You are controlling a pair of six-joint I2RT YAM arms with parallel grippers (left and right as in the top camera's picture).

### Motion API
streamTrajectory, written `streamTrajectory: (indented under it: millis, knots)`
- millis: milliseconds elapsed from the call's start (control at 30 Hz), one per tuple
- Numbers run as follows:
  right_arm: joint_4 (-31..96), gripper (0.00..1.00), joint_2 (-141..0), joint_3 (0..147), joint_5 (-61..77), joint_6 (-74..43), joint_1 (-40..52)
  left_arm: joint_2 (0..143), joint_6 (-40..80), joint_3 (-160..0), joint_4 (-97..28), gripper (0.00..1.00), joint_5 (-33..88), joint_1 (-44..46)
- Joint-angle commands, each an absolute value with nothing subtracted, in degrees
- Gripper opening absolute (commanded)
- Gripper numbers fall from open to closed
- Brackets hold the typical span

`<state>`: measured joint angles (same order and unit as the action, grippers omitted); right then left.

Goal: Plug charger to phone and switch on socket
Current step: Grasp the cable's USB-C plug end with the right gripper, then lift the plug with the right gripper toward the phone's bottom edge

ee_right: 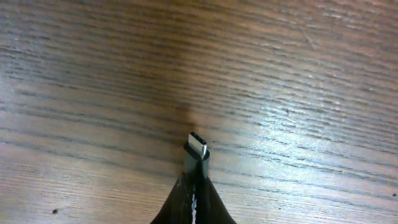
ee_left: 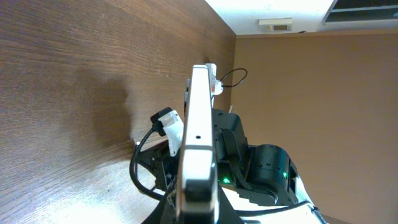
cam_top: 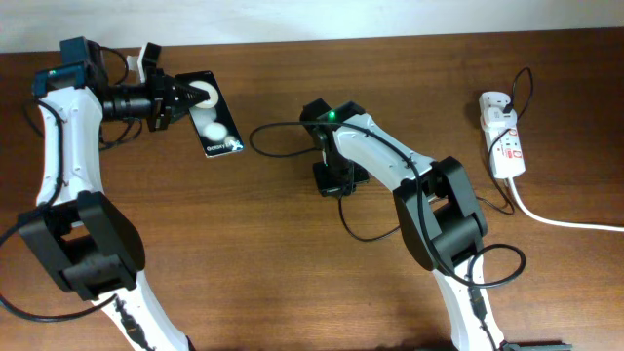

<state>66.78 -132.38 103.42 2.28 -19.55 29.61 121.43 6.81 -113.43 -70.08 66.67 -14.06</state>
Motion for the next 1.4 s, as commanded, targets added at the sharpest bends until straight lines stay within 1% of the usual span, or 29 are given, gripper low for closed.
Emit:
streamTrajectory:
  millis: [0,200,367,433,500,567,667,800,900,1033,1200,1367]
  knots:
    - [62.8,0.04,-135.2,101.4,1.7,-22.3,29.3,121.3,5.7,-113.6,-70.2,0.00,69.2,-14.3]
    - [61.2,0.04,-135.5,101.1,1.3,-23.0,29.4,121.3,5.7,-113.6,-70.2,0.00,69.2,-14.3]
    - [56.8,0.04,-135.5,98.3,0.3,-23.0,29.4,121.3,5.7,-113.6,-70.4,0.00,68.9,-14.2]
    - [58.5,0.04,-135.5,97.4,0.8,-22.8,29.5,121.3,5.3,-113.6,-71.3,0.00,67.9,-14.2]
    - [60.2,0.04,-135.2,97.4,2.9,-22.7,29.5,121.3,4.1,-113.6,-72.2,0.00,67.9,-14.2]
    - [59.6,0.04,-133.8,97.4,10.2,-17.0,29.5,121.3,2.9,-113.6,-73.3,0.00,67.8,-14.1]
    - [58.0,0.04,-128.8,97.4,21.5,-11.0,28.8,121.3,1.1,-113.6,-74.8,0.00,67.5,-13.4]
    - [57.6,0.04,-122.1,97.4,29.6,-8.1,26.6,121.3,0.1,-113.6,-75.8,0.00,66.2,-12.6]
    - [58.8,0.04,-116.3,97.4,37.1,-2.8,23.9,121.3,-0.1,-113.6,-75.7,0.00,66.2,-12.0]
    - [62.2,0.04,-108.7,97.4,40.2,-0.4,19.8,121.3,-0.1,-113.6,-75.7,0.00,66.2,-11.7]
    - [66.8,0.04,-101.3,97.4,40.4,1.7,15.7,121.3,-1.4,-113.6,-75.8,0.00,66.1,-11.7]
    - [68.3,0.04,-94.8,95.8,42.9,3.3,15.0,121.3,-2.5,-113.6,-76.0,0.00,66.2,-11.7]
